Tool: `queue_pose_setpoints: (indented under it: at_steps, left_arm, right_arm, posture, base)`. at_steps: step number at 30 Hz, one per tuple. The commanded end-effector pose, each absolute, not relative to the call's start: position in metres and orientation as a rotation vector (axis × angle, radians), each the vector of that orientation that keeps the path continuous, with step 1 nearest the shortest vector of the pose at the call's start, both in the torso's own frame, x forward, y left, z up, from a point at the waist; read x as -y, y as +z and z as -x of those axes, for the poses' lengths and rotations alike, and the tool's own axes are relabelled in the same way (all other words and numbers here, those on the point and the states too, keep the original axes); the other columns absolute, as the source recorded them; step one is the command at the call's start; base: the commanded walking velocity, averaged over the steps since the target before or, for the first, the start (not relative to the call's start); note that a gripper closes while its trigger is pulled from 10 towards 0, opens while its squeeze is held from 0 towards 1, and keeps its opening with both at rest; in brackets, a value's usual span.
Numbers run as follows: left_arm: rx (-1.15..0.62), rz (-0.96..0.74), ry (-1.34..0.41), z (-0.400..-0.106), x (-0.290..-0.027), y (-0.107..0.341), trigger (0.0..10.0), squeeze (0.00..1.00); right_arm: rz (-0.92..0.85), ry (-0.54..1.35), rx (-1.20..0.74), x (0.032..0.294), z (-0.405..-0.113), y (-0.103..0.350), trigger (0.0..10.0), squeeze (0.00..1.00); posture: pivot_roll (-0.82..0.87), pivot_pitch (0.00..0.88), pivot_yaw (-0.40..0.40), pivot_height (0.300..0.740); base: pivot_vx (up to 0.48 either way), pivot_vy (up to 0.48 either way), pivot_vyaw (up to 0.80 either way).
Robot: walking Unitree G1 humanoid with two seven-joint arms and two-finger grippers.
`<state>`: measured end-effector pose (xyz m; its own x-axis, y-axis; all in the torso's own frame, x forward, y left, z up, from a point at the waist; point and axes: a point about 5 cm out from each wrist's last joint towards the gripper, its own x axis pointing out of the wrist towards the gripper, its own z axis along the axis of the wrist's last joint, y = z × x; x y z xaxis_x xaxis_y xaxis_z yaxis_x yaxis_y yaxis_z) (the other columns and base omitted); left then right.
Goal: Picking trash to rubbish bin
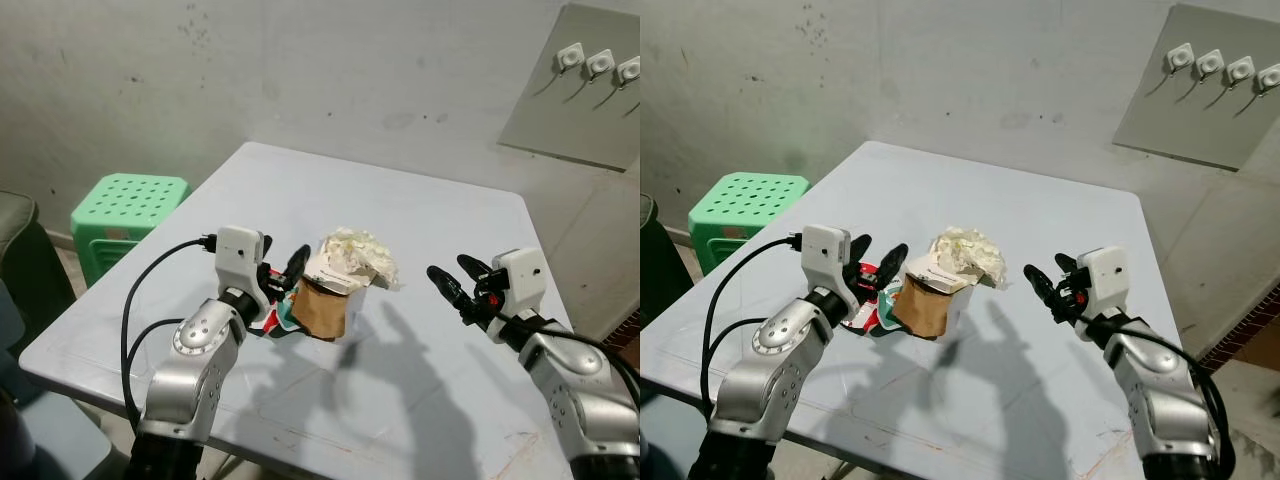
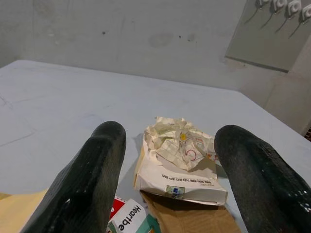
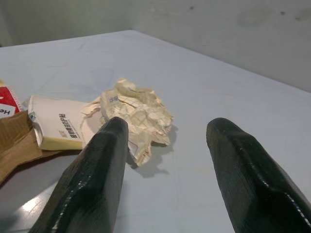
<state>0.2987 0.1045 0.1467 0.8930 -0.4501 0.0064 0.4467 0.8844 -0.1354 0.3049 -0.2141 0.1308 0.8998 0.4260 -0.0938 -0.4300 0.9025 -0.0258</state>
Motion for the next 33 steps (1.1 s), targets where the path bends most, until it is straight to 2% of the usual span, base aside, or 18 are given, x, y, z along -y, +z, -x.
queue_pose_setpoints:
  at_steps: [1,2,21,22,33]
  left_arm:
    - [-0.028,0.144,-0.498,-0.293,-0.099,0.15,10.0,0.0]
    - [-0.028,0.139,-0.509,-0.29,-0.098,0.15,10.0,0.0]
    - [-0.071,0.149,-0.627,-0.267,-0.088,0.159,10.0,0.0]
    - [-0.074,0.148,-0.628,-0.265,-0.087,0.16,10.0,0.0]
    - [-0.095,0.153,-0.61,-0.255,-0.09,0.16,10.0,0.0]
  right_arm:
    - [0.057,0.461,-0.094,0.219,-0.312,0.131,10.0,0.0]
    - [0.064,0.476,-0.102,0.22,-0.316,0.131,10.0,1.0]
    - [0.212,0.562,-0.116,0.21,-0.363,0.14,10.0,1.0]
    - [0.224,0.572,-0.118,0.208,-0.364,0.14,10.0,0.0]
    - [0.251,0.691,-0.146,0.187,-0.368,0.135,10.0,0.0]
  posture:
    - [0.0,0.0,-0.106,0.74]
    - [0.01,0.0,-0.111,0.74]
    - [0.07,0.0,-0.132,0.74]
    - [0.08,0.0,-0.135,0.74]
    - [0.12,0.02,-0.151,0.74]
  base:
    - [0.0,0.0,0.0]
    - [0.0,0.0,0.0]
    - [0.0,0.0,0.0]
    - [0.0,0.0,0.0]
    - [0.0,0.0,0.0]
